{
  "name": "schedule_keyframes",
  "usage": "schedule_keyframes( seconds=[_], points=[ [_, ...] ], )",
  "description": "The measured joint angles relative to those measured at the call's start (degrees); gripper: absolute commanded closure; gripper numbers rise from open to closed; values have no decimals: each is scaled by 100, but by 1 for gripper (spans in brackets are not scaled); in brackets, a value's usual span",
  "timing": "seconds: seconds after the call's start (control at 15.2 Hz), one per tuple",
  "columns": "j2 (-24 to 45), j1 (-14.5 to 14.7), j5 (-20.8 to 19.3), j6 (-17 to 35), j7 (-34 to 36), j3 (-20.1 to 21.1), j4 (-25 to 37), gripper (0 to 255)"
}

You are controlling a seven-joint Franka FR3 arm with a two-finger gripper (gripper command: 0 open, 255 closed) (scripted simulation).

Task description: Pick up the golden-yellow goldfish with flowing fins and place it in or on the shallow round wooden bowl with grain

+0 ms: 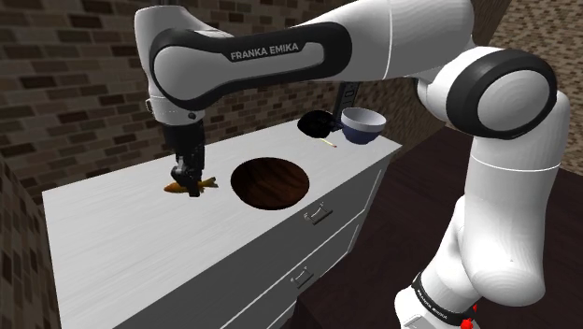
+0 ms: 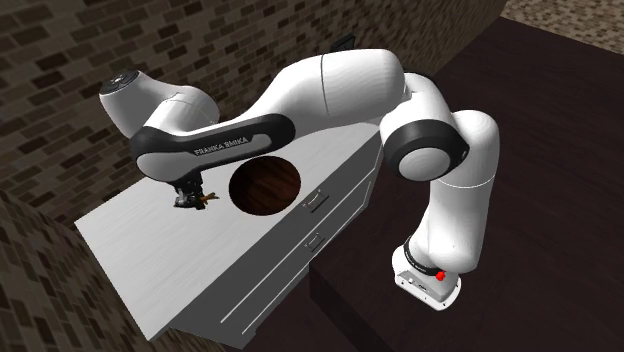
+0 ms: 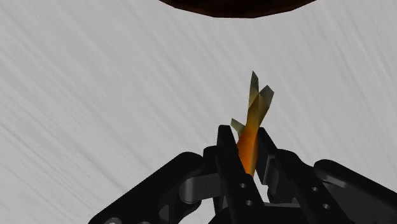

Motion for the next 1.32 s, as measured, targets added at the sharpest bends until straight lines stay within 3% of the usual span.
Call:
schedule_keyframes(
  seconds=[1.32],
  points=[
    [166,103,-44,-1594,85,27,1762,255]
  ],
)
